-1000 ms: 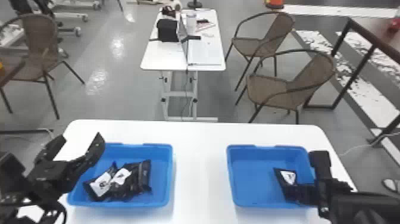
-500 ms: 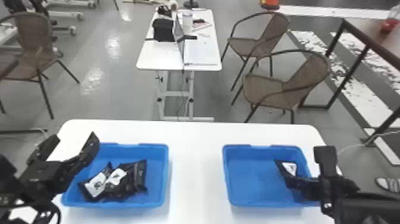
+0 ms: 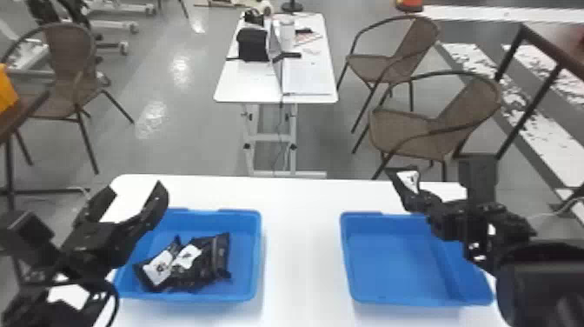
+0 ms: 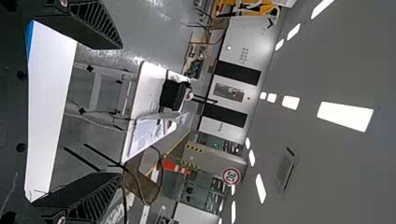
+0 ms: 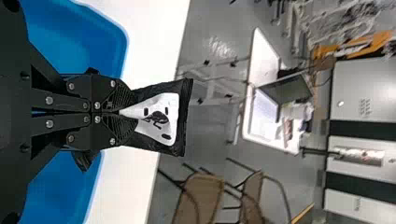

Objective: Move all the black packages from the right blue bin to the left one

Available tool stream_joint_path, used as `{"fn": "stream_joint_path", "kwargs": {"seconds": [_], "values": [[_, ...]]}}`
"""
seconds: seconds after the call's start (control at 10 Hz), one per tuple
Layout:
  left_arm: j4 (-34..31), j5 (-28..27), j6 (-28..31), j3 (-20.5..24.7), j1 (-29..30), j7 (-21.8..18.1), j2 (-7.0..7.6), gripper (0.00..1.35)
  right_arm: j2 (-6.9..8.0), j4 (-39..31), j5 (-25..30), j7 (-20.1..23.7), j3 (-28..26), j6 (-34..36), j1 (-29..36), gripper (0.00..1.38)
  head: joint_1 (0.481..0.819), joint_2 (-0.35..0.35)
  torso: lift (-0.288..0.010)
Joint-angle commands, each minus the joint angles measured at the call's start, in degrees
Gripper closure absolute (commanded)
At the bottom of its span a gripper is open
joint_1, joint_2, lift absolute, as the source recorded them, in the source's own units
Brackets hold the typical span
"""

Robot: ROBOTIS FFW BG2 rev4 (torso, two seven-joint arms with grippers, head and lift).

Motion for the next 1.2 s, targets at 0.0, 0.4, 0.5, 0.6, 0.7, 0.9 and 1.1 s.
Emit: {"fn": "stream_joint_path", "kwargs": {"seconds": [0.0,0.4,0.5,0.6,0.7,0.9,1.1], "values": [[-0.13,2.98,2.94,-1.4,-1.23,0.0,-0.15,0.05,-0.94,-0.87,-2.52,0.44,4.52,-2.13,-2.65,1.15,0.695,0.007,0.0],[-0.13,5.88,7.51,-5.0,-5.19,0.0,-0.15,0.05,-2.87,3.44,-11.75,0.62,17.8,-8.28,-10.3,1.15,0.695,0.089,0.0],[-0.04,6.14,8.3,-5.88,-6.24,0.0,-0.15,0.05,-2.78,5.73,-13.77,0.62,20.78,-9.78,-12.06,1.15,0.695,0.111,0.0],[-0.04,6.4,9.0,-6.85,-7.12,0.0,-0.15,0.05,-2.52,7.57,-15.44,0.62,23.51,-10.92,-13.64,1.15,0.692,0.13,0.0],[0.14,6.67,10.32,-7.46,-8.26,-0.09,0.0,0.05,-2.52,9.51,-17.46,0.62,26.32,-11.97,-15.31,1.15,0.689,0.137,0.0],[0.93,7.99,11.46,-8.6,-9.67,-0.09,0.79,0.05,-2.61,11.97,-20.63,0.62,31.07,-13.47,-18.47,1.15,0.679,0.167,0.0],[1.54,8.25,12.17,-9.31,-10.46,-0.09,1.05,0.05,-2.26,13.37,-23.09,0.62,34.14,-14.35,-20.32,1.15,0.674,0.187,0.0]]}}
